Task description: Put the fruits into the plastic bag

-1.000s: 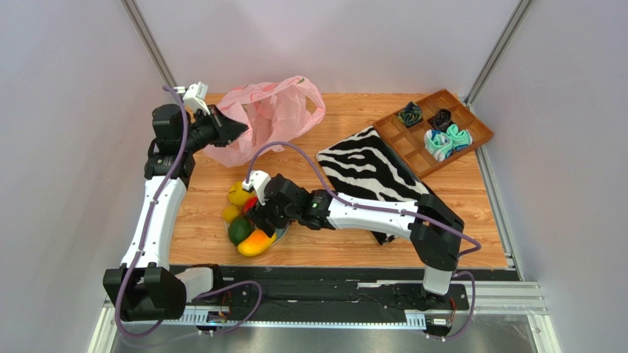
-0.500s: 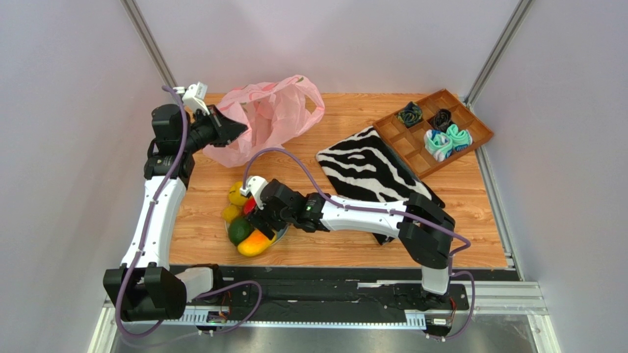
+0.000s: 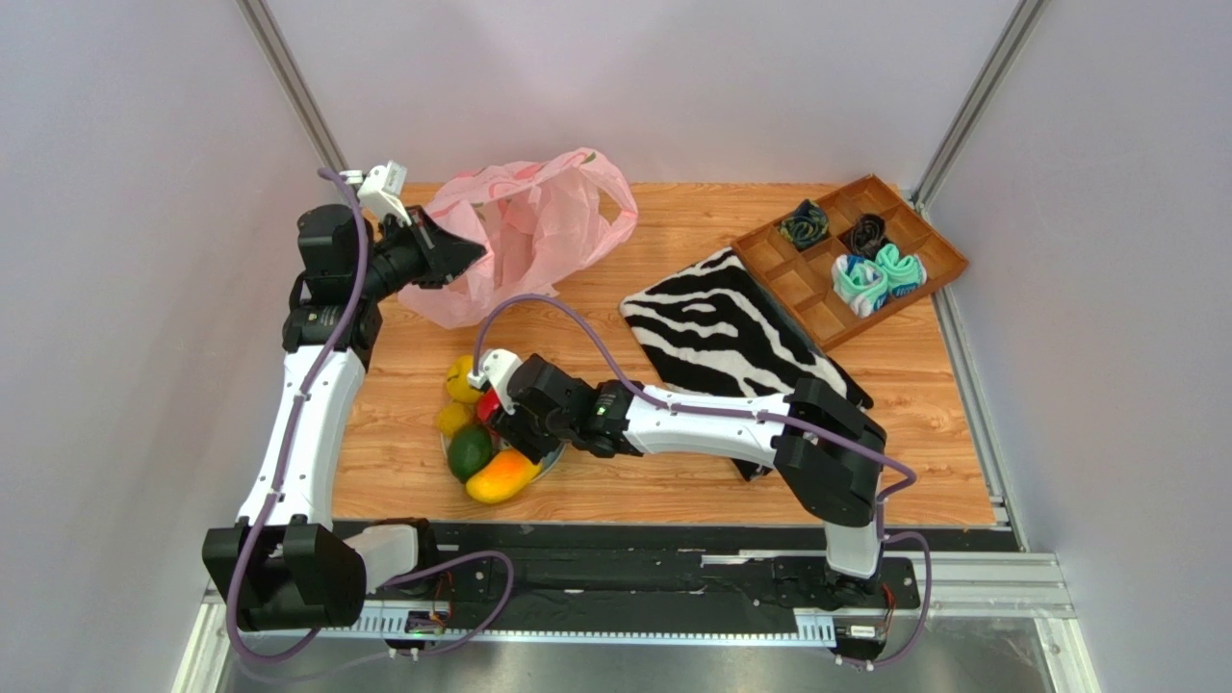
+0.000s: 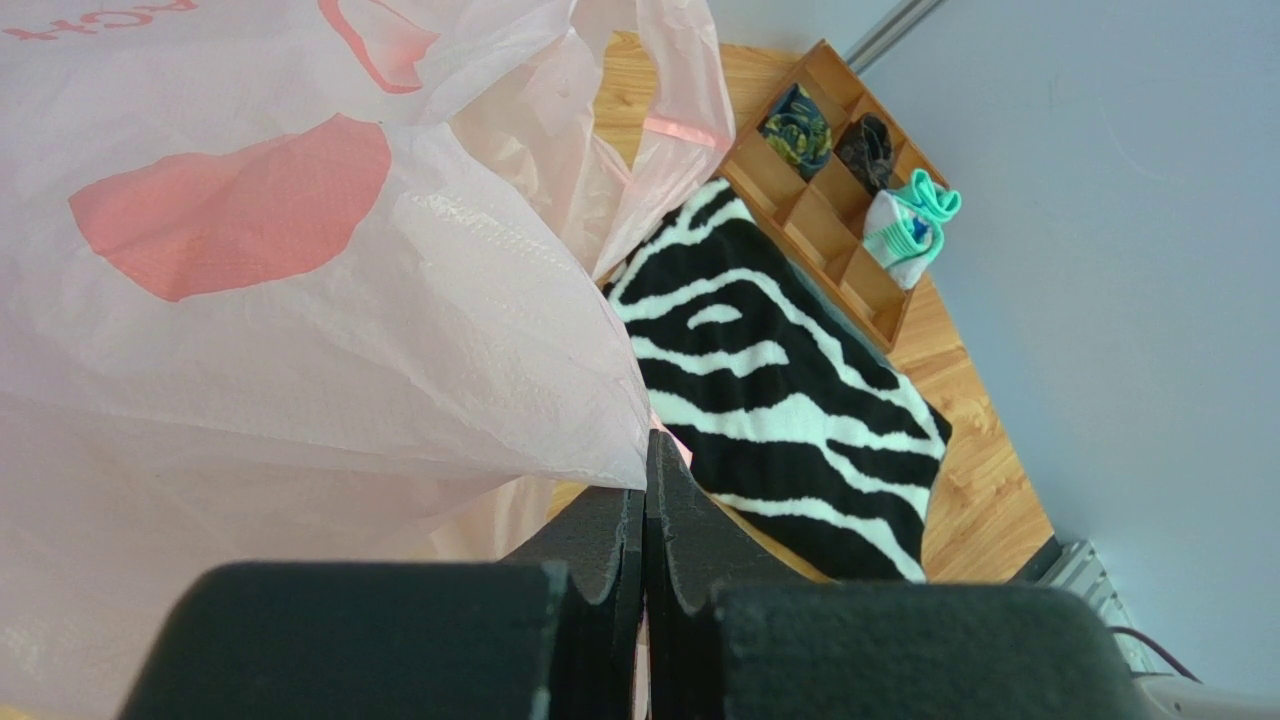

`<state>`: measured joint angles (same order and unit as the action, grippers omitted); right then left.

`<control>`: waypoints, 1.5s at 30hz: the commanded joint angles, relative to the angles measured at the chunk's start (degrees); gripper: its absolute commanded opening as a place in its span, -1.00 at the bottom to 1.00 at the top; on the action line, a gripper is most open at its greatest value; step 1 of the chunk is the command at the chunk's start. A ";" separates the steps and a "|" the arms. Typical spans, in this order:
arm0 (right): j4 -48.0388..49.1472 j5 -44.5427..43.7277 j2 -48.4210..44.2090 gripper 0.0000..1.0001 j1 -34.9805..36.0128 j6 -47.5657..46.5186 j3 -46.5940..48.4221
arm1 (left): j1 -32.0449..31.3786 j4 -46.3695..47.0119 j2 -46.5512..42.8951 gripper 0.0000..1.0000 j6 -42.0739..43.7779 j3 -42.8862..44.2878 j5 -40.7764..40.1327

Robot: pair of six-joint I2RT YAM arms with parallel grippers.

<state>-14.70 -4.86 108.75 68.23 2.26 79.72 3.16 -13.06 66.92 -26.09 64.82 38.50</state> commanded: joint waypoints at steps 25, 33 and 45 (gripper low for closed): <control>2.39 5.30 -10.92 -0.78 -1.78 1.52 0.79 | 0.27 0.23 0.41 -1.00 0.42 0.66 0.96; 1.87 1.61 -19.44 -0.83 -9.85 0.81 -1.23 | 0.36 0.58 0.06 -1.00 -0.02 0.75 2.19; 2.39 0.64 -21.03 -0.84 -18.82 1.87 -0.18 | 0.27 4.78 0.41 -1.00 -1.51 0.05 7.72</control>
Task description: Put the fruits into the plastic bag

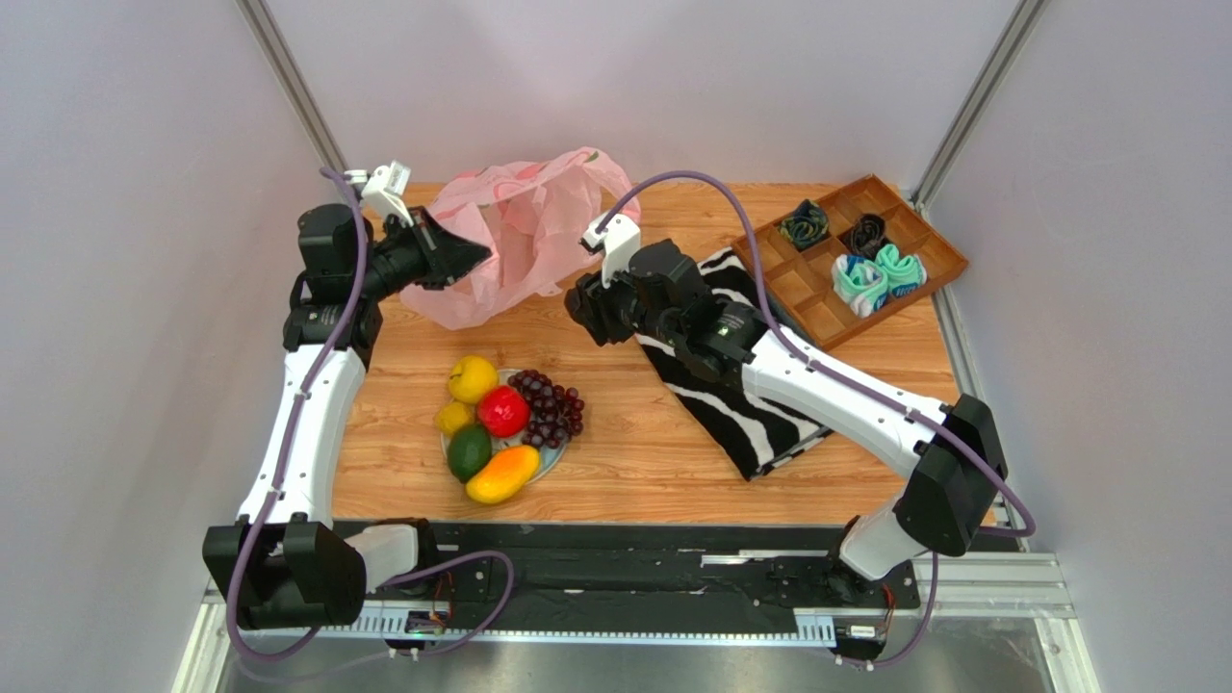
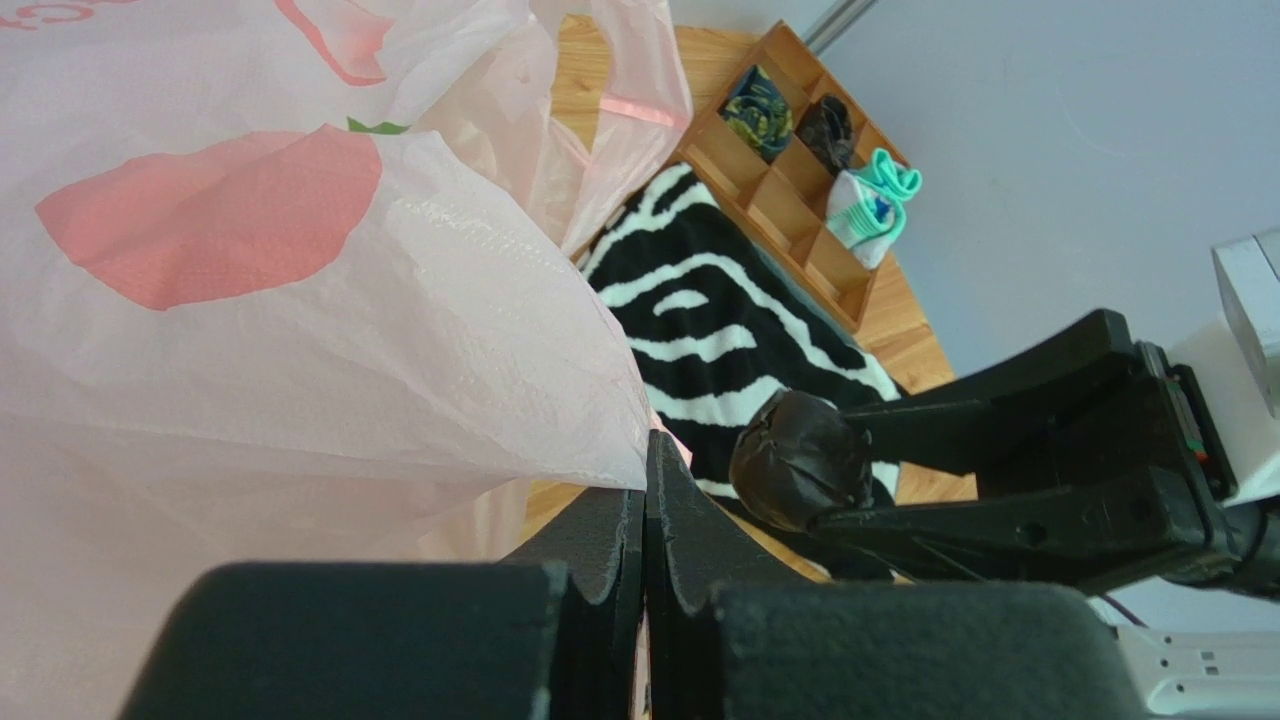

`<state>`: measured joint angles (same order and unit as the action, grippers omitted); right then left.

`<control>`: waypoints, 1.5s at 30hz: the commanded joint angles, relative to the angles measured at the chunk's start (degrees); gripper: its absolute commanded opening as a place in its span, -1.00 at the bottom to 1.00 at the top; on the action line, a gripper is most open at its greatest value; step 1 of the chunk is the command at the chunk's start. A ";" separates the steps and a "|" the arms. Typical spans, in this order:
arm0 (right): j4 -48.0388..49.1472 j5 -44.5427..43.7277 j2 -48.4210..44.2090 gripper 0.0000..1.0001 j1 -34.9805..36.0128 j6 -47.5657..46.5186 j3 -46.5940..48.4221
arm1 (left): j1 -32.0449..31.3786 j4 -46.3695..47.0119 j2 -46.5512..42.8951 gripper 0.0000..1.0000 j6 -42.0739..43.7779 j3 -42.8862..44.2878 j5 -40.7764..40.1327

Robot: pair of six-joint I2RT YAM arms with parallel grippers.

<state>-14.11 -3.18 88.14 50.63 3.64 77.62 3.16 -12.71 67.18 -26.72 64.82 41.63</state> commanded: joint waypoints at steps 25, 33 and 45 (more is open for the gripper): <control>2.33 -2.00 8.19 -0.83 -3.87 -0.48 12.11 | -9.05 58.13 2.78 -1.00 -46.48 -4.08 22.18; 4.18 -0.25 13.45 -0.78 -5.72 1.72 12.11 | -8.43 70.28 7.88 -1.00 -54.58 -5.23 23.94; 2.78 -1.21 25.85 -0.50 -7.12 4.97 16.41 | -1.93 58.53 9.20 -1.00 -45.21 -8.57 25.61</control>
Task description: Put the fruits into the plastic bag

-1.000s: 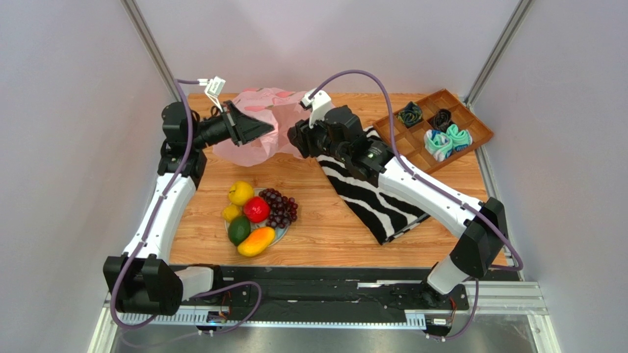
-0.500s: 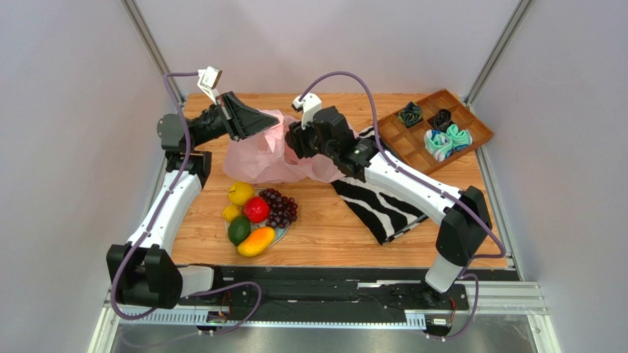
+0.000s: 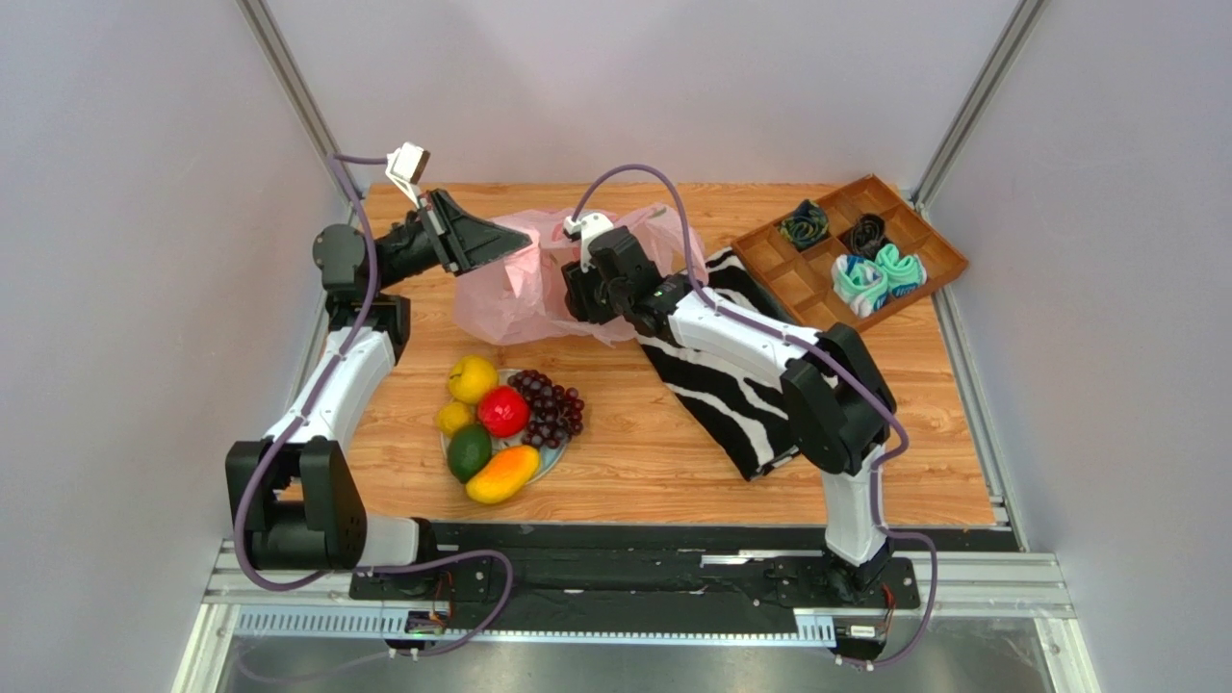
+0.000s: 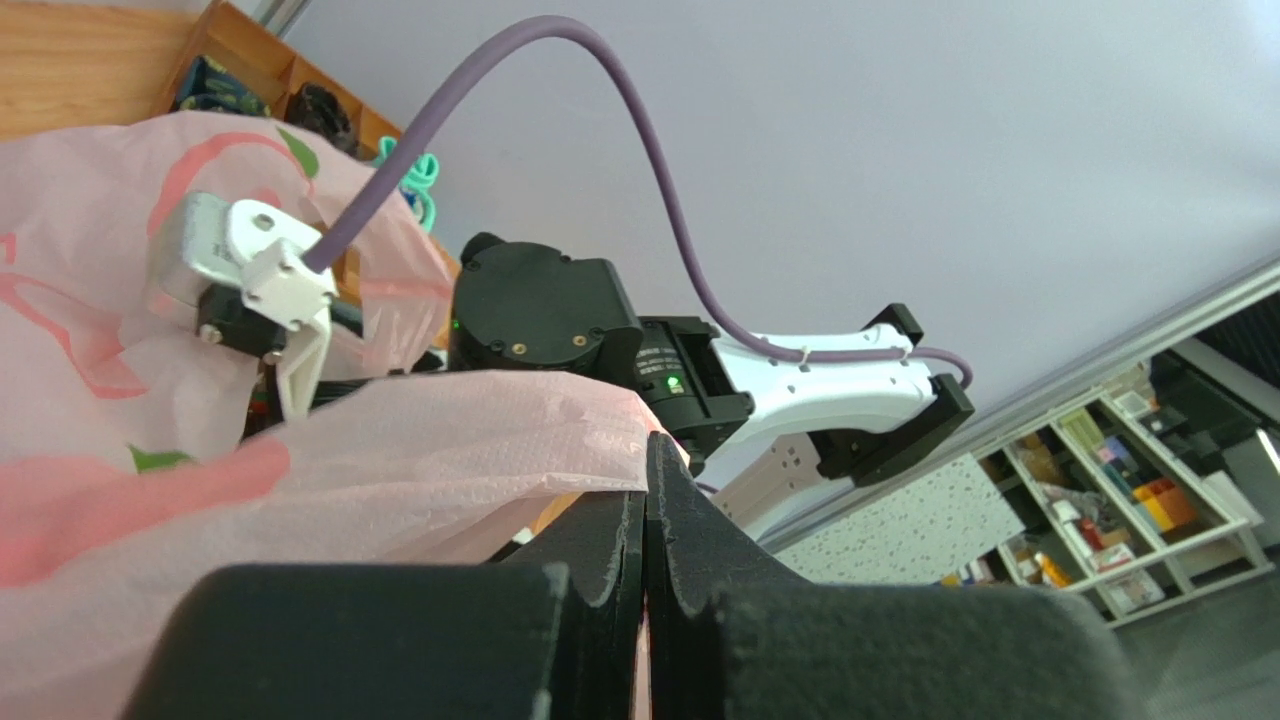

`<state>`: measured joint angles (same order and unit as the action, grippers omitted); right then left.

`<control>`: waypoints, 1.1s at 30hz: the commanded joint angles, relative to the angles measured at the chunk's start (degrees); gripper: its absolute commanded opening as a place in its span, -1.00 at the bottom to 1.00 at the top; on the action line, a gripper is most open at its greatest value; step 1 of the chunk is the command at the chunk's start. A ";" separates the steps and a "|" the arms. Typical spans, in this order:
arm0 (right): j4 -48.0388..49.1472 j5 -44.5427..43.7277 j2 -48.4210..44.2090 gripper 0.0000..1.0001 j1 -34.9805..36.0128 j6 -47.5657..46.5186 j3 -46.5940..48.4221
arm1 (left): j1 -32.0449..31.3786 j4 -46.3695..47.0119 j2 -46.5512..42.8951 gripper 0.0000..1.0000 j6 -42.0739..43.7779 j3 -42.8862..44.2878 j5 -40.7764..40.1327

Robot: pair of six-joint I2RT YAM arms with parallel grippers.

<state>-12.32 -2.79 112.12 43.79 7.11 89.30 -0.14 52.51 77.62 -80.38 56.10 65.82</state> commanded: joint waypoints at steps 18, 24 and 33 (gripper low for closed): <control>-2.28 -7.41 2.41 0.58 -2.57 3.26 5.02 | 3.66 -50.93 -5.91 -1.00 41.00 8.06 -5.71; -0.18 0.66 -2.95 0.53 -3.01 8.34 3.70 | 3.75 -57.16 -6.61 -1.00 45.74 9.99 -7.90; 11.78 14.01 -17.27 0.43 -2.92 9.41 -6.67 | 3.66 -70.86 -7.14 -1.00 56.03 13.51 -17.47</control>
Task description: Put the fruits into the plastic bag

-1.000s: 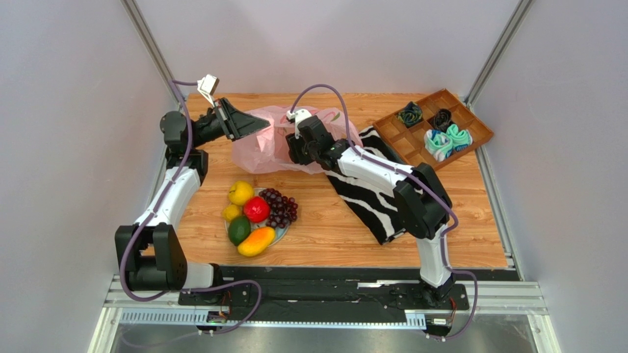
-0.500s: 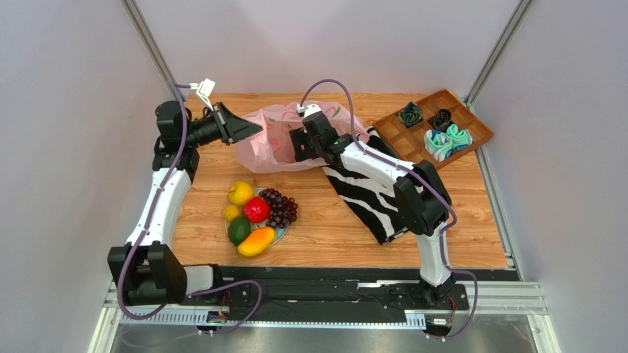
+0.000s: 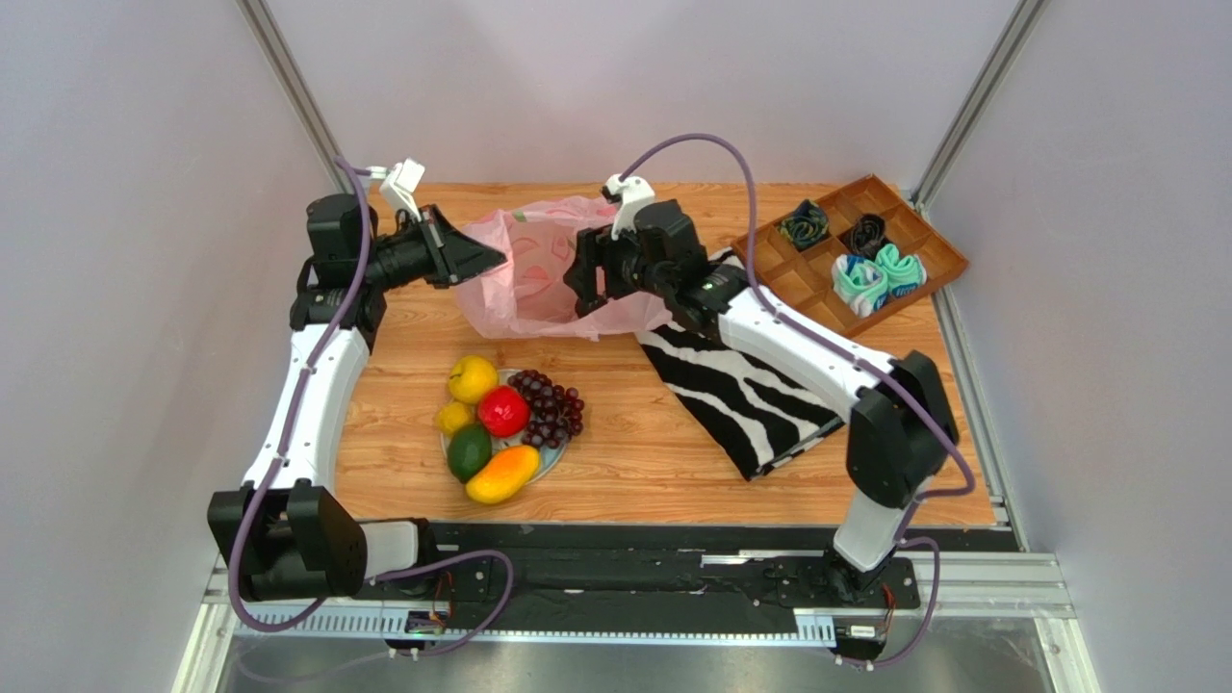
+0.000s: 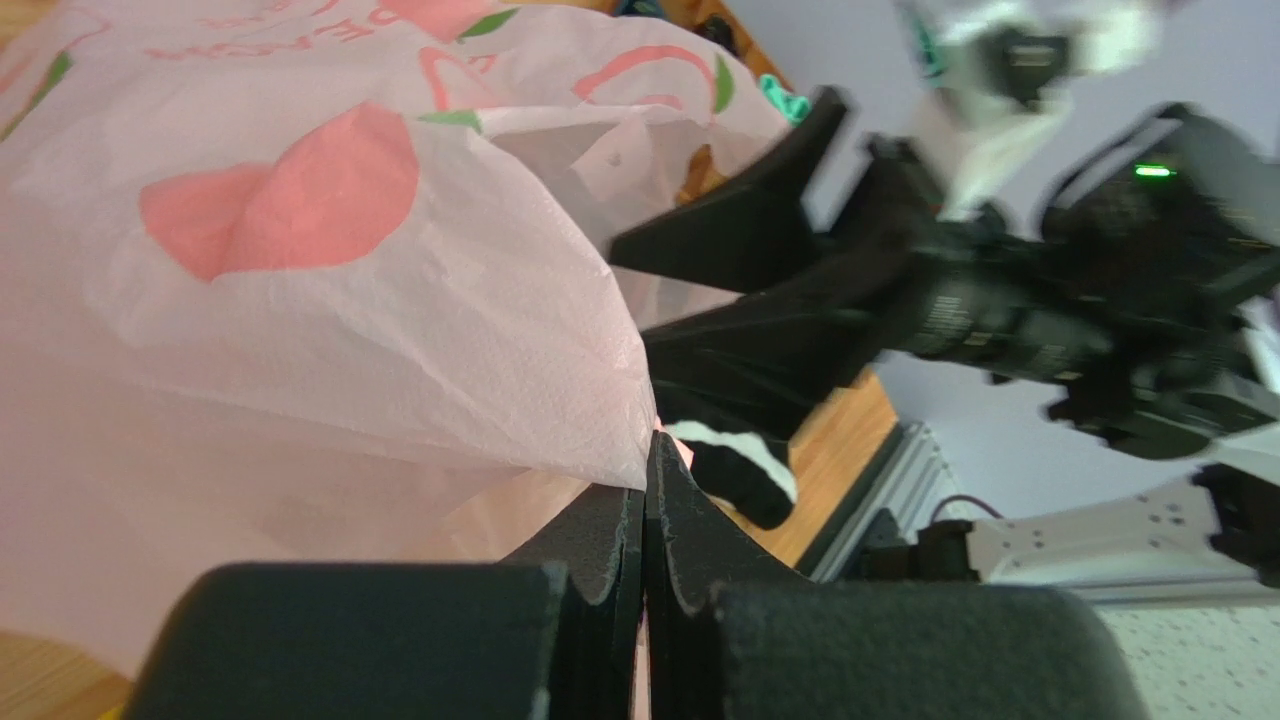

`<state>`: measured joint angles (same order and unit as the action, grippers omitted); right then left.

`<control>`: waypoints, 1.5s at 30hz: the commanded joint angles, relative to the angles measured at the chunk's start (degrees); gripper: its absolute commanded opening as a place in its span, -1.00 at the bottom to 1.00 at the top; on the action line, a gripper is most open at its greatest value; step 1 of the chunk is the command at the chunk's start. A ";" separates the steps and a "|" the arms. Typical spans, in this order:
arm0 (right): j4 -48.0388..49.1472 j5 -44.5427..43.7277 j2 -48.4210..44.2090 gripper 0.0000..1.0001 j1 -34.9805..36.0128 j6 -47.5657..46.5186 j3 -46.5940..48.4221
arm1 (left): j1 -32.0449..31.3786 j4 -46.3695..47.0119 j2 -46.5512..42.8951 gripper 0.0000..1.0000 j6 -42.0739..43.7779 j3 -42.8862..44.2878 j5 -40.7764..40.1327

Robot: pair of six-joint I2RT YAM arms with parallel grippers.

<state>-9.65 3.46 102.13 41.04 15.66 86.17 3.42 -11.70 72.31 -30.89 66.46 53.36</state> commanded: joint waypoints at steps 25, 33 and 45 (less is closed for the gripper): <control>-3.52 3.75 -4.84 -0.02 20.49 4.29 -15.60 | 0.10 -7.72 -1.12 -1.00 8.04 3.15 -7.13; -6.79 -1.00 -1.23 -0.07 20.57 4.64 -13.84 | 0.18 -7.81 -1.39 -1.00 8.04 3.15 -7.13; -8.28 -6.09 -0.88 -0.07 20.66 4.29 -14.01 | 0.18 -7.90 -1.12 -1.00 8.13 3.15 -7.13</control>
<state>-17.34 1.76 101.08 61.80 19.92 70.59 3.42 -19.99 71.85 -23.99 67.37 45.95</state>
